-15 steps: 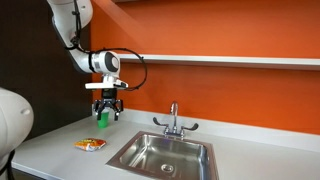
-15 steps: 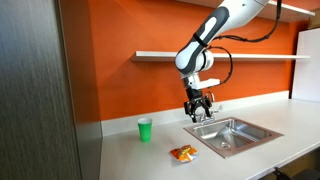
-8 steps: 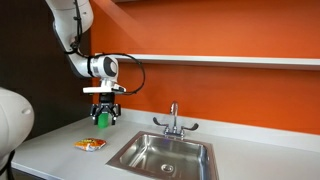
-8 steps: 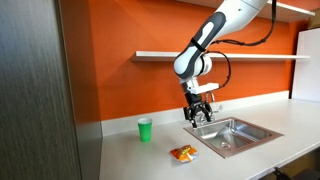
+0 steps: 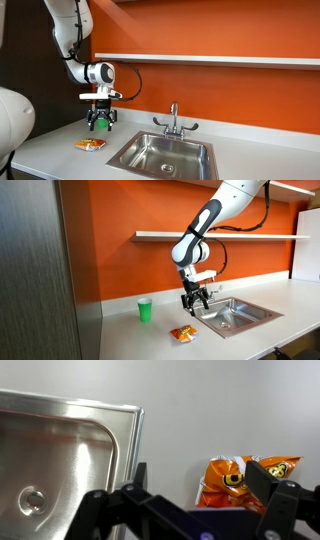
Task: Put the snack packet onto the shelf
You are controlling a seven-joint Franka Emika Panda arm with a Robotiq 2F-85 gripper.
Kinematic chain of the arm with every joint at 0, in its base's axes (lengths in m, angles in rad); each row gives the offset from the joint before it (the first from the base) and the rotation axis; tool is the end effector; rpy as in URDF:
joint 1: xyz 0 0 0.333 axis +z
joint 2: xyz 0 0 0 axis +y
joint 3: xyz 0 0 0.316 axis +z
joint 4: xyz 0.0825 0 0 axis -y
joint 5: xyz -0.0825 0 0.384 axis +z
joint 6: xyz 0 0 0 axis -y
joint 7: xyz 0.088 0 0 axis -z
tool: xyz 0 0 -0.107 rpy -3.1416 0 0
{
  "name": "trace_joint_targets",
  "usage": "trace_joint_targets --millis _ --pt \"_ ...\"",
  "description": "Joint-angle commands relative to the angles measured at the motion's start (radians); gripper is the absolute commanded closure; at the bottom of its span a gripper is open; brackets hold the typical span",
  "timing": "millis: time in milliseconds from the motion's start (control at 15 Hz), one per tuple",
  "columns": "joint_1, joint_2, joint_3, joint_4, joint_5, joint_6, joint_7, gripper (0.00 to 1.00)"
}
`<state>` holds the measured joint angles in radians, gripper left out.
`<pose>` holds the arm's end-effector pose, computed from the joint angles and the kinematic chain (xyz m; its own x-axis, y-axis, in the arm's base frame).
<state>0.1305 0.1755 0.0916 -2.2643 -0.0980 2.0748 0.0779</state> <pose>0.4805 0.1039 0.2588 0.9183 0.1807 -0.3522 0.2201 -0.9726 0.0750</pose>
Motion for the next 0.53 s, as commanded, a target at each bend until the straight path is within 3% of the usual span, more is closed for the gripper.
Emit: trace_joint_targets --millis 0,467 --pt "0.016 0.038 0.025 0.029 0.014 0.038 -0.005 0.00" --pt "0.044 0.106 0.051 0.058 0.030 0.089 -0.014 0.00"
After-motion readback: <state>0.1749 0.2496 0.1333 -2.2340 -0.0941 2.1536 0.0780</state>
